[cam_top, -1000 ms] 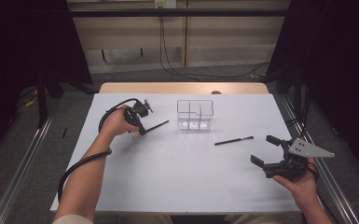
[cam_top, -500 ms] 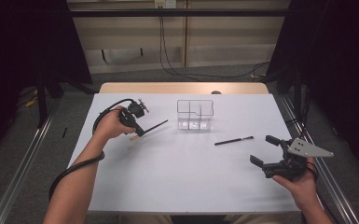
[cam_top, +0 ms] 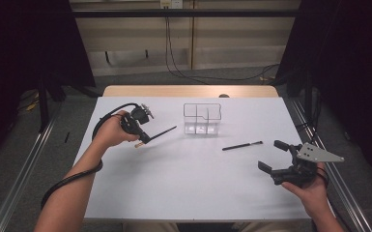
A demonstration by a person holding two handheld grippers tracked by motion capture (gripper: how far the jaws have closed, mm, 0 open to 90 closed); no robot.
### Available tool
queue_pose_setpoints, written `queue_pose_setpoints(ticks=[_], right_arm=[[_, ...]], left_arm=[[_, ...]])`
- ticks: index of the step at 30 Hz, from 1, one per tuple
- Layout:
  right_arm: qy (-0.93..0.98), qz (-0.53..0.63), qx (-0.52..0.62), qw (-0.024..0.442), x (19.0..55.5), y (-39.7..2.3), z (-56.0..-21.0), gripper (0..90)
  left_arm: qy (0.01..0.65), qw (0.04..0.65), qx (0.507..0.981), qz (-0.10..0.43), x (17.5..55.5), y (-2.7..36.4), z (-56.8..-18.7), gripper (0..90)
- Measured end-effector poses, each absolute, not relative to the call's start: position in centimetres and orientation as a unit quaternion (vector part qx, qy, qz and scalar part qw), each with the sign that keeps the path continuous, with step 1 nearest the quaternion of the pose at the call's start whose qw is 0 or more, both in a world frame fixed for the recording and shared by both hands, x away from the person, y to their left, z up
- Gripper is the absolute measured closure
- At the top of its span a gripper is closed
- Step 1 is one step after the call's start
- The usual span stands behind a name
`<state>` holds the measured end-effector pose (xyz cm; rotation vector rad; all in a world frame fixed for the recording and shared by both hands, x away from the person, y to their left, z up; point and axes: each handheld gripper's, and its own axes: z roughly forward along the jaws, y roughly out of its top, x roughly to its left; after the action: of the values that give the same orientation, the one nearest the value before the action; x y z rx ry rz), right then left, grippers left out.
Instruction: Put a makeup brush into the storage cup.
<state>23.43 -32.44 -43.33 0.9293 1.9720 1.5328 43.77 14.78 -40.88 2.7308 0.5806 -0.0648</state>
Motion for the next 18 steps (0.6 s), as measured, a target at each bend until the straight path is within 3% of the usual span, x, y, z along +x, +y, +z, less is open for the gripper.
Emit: queue_pose_setpoints(ticks=[18], right_arm=[[0.724,0.558,0.337,0.227,23.5,-32.3,-43.4,1.2]], left_arm=[[0.148,0.182,0.971,-0.034,41.6,11.6,-39.7,84.4]])
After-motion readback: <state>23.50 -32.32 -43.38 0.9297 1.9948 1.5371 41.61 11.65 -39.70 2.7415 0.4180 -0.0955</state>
